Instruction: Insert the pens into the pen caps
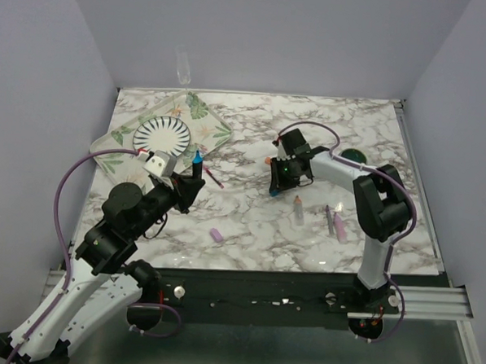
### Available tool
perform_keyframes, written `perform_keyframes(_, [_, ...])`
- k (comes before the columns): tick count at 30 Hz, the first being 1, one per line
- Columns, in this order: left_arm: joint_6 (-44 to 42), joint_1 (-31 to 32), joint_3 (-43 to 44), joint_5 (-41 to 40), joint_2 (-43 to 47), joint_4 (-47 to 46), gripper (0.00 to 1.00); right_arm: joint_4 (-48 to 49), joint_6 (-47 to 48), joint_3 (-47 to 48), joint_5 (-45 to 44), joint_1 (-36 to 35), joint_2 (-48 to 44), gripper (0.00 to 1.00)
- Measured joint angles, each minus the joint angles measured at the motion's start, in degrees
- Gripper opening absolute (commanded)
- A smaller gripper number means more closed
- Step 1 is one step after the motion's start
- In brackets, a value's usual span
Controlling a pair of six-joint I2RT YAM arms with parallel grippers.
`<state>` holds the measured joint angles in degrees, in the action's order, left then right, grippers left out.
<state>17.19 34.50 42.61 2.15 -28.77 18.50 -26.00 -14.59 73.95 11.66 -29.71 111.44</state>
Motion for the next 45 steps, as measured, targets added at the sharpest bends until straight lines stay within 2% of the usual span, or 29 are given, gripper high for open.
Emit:
perform_keyframes(4, [0.0,0.0,0.0,0.0,0.0,-0.02,0.0,-0.42,-0.94,0.5,-2.78,-2.23,-0.04,0.28])
perform_keyframes(8, [-0.02,0.0,0.0,0.0,0.0,-0.04,0.0,-1.16,-1.68,1.01,-5.64,-3.63,-0.04,0.36])
perform_keyframes(11, [0.0,0.0,0.0,0.0,0.0,-0.2,0.0,-1.36,-1.95,1.18,-6.73,-4.15,-0.04,0.36])
perform_keyframes(14, [-0.04,0.0,0.0,0.02,0.0,-0.37,0.0,-1.68,-2.1,1.44,-7.78,-4.81,-0.04,0.33])
perform_keyframes(17, [-0.02,0.0,0.0,0.0,0.0,-0.39,0.0,-2.62,-2.19,2.05,-8.68,-5.6,0.2,0.27])
perform_keyframes(25, [-0.04,0.0,0.0,0.0,0.02,-0.37,0.0,-5.77,-2.82,4.74,-12.31,-7.93,1.38,0.25])
perform_keyframes(28, [-0.07,0.0,0.0,-0.02,0.02,-0.37,0.0,-6.49,-3.45,5.09,-13.7,-8.5,1.44,0.29])
perform_keyframes(29, [-0.07,0.0,0.0,-0.02,0.04,-0.37,0.0,-6.93,-3.58,5.18,-14.05,-8.92,1.44,0.35])
perform_keyframes(33, [-0.07,0.0,0.0,-0.04,0.35,-0.37,0.0,-7.34,-3.8,5.49,-14.95,-9.64,1.68,0.47])
perform_keyframes(45, [-0.07,0.0,0.0,-0.11,1.14,-0.37,0.0,-8.24,-3.32,5.86,-15.89,-10.34,2.47,0.49])
